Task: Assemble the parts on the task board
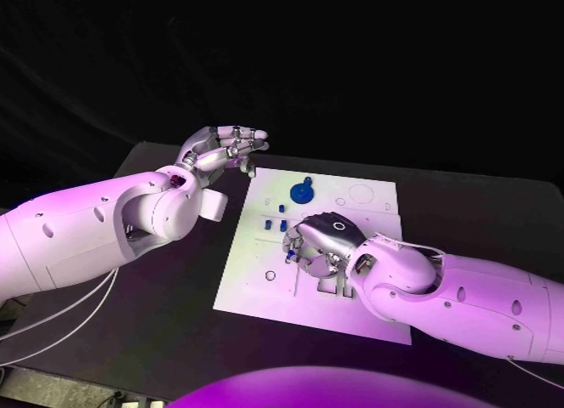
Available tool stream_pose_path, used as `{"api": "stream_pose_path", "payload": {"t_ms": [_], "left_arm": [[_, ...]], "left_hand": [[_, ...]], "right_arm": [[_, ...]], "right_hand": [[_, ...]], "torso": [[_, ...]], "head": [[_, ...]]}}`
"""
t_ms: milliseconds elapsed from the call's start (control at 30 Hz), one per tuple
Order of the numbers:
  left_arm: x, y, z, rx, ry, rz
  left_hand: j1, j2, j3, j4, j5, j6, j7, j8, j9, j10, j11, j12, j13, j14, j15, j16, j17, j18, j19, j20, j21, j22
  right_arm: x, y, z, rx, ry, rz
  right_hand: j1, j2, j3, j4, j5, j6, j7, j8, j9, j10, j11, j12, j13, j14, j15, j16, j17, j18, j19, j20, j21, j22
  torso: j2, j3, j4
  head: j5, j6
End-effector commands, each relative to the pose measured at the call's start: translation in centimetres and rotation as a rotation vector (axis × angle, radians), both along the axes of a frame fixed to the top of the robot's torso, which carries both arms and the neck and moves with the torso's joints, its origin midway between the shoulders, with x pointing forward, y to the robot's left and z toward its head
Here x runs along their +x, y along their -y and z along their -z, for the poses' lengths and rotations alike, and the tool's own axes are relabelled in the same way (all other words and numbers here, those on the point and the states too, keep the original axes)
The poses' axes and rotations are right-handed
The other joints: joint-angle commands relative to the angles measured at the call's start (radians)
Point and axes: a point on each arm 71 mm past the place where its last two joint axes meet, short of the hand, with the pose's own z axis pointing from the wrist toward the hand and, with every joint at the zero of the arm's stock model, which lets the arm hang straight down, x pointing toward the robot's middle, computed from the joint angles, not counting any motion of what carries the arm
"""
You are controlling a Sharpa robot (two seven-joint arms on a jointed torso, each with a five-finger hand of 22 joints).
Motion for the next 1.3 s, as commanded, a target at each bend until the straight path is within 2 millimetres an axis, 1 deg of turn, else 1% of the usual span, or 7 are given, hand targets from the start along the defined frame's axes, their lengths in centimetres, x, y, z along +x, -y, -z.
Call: {"api": "stream_pose_path", "payload": {"t_ms": [33, 467, 1033, 1100, 1133, 1167, 1300], "left_arm": [[0.0, 0.2, -0.1, -0.011, -0.001, 0.018], [0.0, 0.3, 0.0, -0.011, -0.002, 0.019], [0.0, 0.2, 0.0, -0.008, -0.005, 0.018], [0.0, 0.2, 0.0, -0.008, -0.006, 0.018], [0.0, 0.2, 0.0, -0.008, -0.006, 0.018], [0.0, 0.2, 0.0, -0.007, -0.006, 0.018], [0.0, 0.2, 0.0, -0.007, -0.007, 0.018]], "left_hand": [[0.007, 0.001, 0.000, -0.004, 0.004, -0.007, 0.000, 0.004, -0.001, -0.005, 0.001, 0.005, 0.001, -0.007, -0.001, -0.006, -0.001, 0.006, 0.004, -0.001, -0.004, -0.001], [0.007, 0.001, 0.000, -0.004, 0.004, -0.007, 0.000, 0.004, -0.001, -0.005, 0.001, 0.005, 0.001, -0.007, -0.001, -0.006, -0.001, 0.006, 0.004, -0.001, -0.004, -0.001], [0.006, 0.002, -0.001, -0.003, 0.004, -0.008, 0.000, 0.005, -0.001, -0.006, 0.002, 0.006, 0.001, -0.008, -0.001, -0.006, -0.001, 0.006, 0.004, -0.001, -0.004, -0.001], [0.006, 0.002, -0.001, -0.003, 0.004, -0.008, 0.000, 0.005, -0.001, -0.006, 0.002, 0.006, 0.001, -0.008, -0.001, -0.006, -0.001, 0.006, 0.004, -0.001, -0.004, -0.001], [0.006, 0.002, -0.001, -0.003, 0.004, -0.008, 0.000, 0.005, -0.001, -0.006, 0.002, 0.006, 0.001, -0.008, -0.001, -0.006, -0.001, 0.006, 0.004, -0.001, -0.004, -0.001], [0.006, 0.002, -0.001, -0.003, 0.004, -0.008, 0.000, 0.005, -0.001, -0.006, 0.002, 0.006, 0.001, -0.008, -0.001, -0.006, -0.001, 0.006, 0.004, -0.001, -0.004, -0.001], [0.006, 0.002, -0.001, -0.003, 0.004, -0.008, 0.000, 0.005, -0.001, -0.006, 0.002, 0.006, 0.001, -0.008, -0.001, -0.006, -0.001, 0.006, 0.004, -0.001, -0.004, -0.001]], "right_arm": [[-0.1, -0.2, 0.3, -0.021, -0.017, -0.022], [0.0, -0.1, 0.9, -0.043, -0.031, -0.018], [-0.1, -0.6, 1.5, -0.063, -0.051, -0.028], [-0.1, -0.6, 1.5, -0.063, -0.056, -0.029], [-0.1, -0.6, 1.6, -0.062, -0.058, -0.029], [-0.1, -0.6, 1.6, -0.061, -0.061, -0.029], [0.0, -0.5, 1.5, -0.044, -0.054, -0.024]], "right_hand": [[-0.006, 0.000, -0.006, 0.001, 0.002, 0.004, 0.004, 0.004, 0.002, -0.002, -0.001, -0.004, -0.001, 0.040, -0.009, -0.002, -0.001, -0.010, 0.005, -0.003, -0.006, 0.156], [-0.007, 0.001, -0.007, 0.002, 0.003, 0.003, 0.004, 0.003, 0.002, -0.002, -0.001, -0.004, -0.001, 0.040, -0.009, -0.002, -0.002, -0.010, 0.005, -0.003, -0.007, 0.156], [-0.013, 0.000, -0.010, 0.003, 0.004, -0.003, 0.005, 0.001, 0.003, -0.005, 0.000, -0.007, -0.002, 0.039, -0.008, -0.003, -0.005, -0.009, 0.003, -0.003, -0.011, 0.154], [-0.030, -0.008, -0.016, 0.008, 0.009, -0.031, 0.015, -0.016, -0.002, -0.025, 0.009, -0.019, -0.006, 0.038, -0.001, -0.005, -0.007, -0.008, -0.001, 0.001, -0.019, 0.151], [-0.040, -0.013, -0.021, 0.013, 0.022, -0.052, 0.023, -0.029, -0.006, -0.033, 0.013, -0.023, -0.008, 0.038, 0.003, -0.004, -0.008, -0.008, -0.001, 0.004, -0.021, 0.151], [-0.054, -0.024, -0.029, 0.018, 0.035, -0.080, 0.034, -0.049, -0.013, -0.044, 0.023, -0.030, -0.011, 0.038, 0.010, -0.004, -0.009, -0.007, -0.003, 0.009, -0.026, 0.149], [-0.069, -0.037, -0.040, 0.024, 0.041, -0.100, 0.040, -0.065, -0.019, -0.067, 0.031, -0.042, -0.017, 0.036, 0.017, -0.007, -0.015, -0.005, -0.009, 0.015, -0.039, 0.143]], "torso": [[0.000, 0.0000, 0.0000], [0.000, 0.0001, 0.0007], [-0.001, 0.0002, 0.0003], [-0.001, 0.0000, -0.0002], [-0.001, 0.0000, -0.0002], [-0.001, -0.0003, -0.0005], [-0.001, -0.0003, -0.0004]], "head": [[0.002, -0.003], [0.004, -0.009], [0.005, -0.010], [0.004, -0.010], [0.004, -0.010], [0.004, -0.011], [0.004, -0.010]]}}
